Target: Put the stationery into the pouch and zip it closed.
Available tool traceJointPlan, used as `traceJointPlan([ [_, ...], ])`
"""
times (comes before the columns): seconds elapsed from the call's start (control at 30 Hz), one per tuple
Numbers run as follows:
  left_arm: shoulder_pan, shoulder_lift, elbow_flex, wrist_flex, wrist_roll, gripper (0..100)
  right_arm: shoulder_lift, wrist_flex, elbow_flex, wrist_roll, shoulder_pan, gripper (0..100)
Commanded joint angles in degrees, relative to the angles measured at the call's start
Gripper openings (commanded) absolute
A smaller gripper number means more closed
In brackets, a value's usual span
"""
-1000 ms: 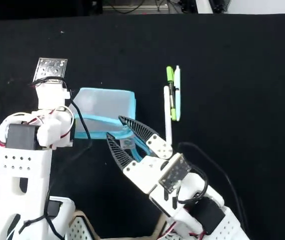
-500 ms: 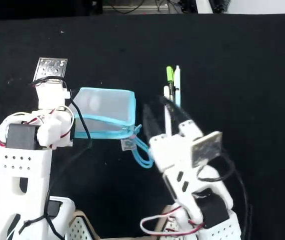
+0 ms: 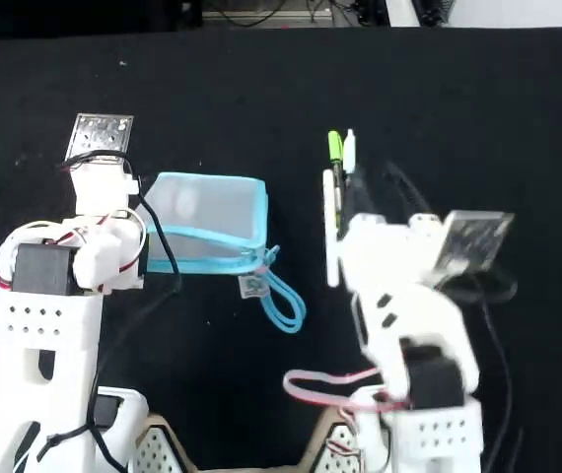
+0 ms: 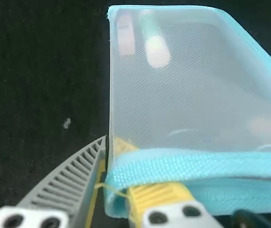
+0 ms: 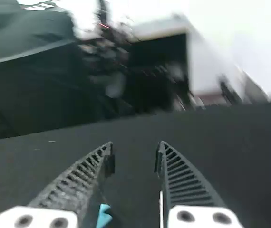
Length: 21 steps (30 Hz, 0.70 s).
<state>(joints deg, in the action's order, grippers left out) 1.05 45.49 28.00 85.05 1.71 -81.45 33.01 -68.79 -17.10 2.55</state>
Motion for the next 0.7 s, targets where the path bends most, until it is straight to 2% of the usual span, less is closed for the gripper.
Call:
traceJointPlan([
  [0.0,-0.1,0.2,-0.2,-0.6,0.3,3,5.3,-1.1,4.0,-7.1,-9.8,14.2],
  [0.1,-0.3,0.2,-0.2,-0.6,0.3,3,6.8,-6.5,2.2,-7.0,-14.4,14.4],
  [0.17,-0.3,0.2,-0.2,-0.6,0.3,3,8.1,-9.1,0.9,-3.9,-14.5,14.5],
  [0.3,-0.4,0.2,-0.2,-0.6,0.3,3,15.1,-11.0,2.7,1.8,-10.2,14.5],
  [0.47,-0.2,0.2,-0.2,-0.6,0.3,3,31.6,-7.1,12.1,7.9,-5.0,14.2],
  [0.67,-0.4,0.2,0.6,-0.6,0.3,3,51.3,-5.7,22.4,9.2,-4.2,14.2],
])
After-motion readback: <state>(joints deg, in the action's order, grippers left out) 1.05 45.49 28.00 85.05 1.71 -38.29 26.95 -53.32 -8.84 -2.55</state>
